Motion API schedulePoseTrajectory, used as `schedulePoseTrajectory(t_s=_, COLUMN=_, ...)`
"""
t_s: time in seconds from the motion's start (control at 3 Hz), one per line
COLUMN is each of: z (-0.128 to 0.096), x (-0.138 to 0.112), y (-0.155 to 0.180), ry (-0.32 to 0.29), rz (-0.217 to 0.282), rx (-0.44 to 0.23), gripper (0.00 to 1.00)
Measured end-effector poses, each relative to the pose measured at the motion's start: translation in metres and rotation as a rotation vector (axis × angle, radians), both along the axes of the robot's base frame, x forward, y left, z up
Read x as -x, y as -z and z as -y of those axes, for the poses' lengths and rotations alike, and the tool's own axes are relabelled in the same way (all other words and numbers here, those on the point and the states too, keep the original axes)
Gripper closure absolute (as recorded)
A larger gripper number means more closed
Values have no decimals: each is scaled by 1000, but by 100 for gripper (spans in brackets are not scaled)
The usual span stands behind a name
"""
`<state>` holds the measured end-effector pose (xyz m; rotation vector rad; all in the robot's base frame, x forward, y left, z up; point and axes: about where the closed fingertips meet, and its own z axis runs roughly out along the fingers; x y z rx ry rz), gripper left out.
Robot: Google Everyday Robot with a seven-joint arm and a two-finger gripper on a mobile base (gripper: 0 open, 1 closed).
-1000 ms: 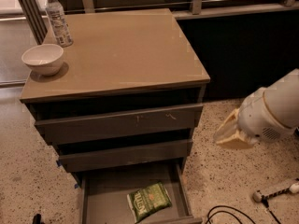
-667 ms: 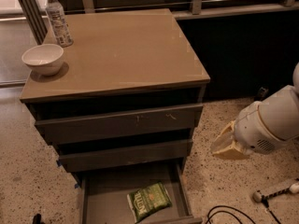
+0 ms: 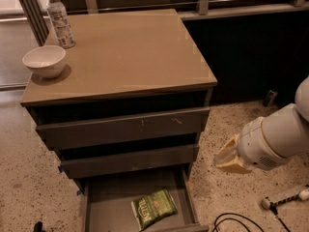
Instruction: Pick green jalapeno chip bag from bottom drawer and place on counter
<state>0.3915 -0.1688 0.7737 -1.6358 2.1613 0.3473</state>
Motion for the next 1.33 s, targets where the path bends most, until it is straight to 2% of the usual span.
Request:
schedulePoseTrajectory(t_s=0.33, z=-29, x=11, y=81, ry=-68, rz=-15, rx=-86, gripper=100)
schedulePoseTrajectory(t_s=0.67, z=-62, x=8, y=173, ry=-115, rz=-48, rx=-159, gripper=100)
schedulePoseTrajectory(t_s=1.0, z=-81, x=-1, y=240, ry=-124, rz=-74, rx=-207, gripper=100)
schedulePoseTrajectory(t_s=1.33, z=-86, x=3, y=255, ry=-119, rz=-98, rx=-226, gripper=100)
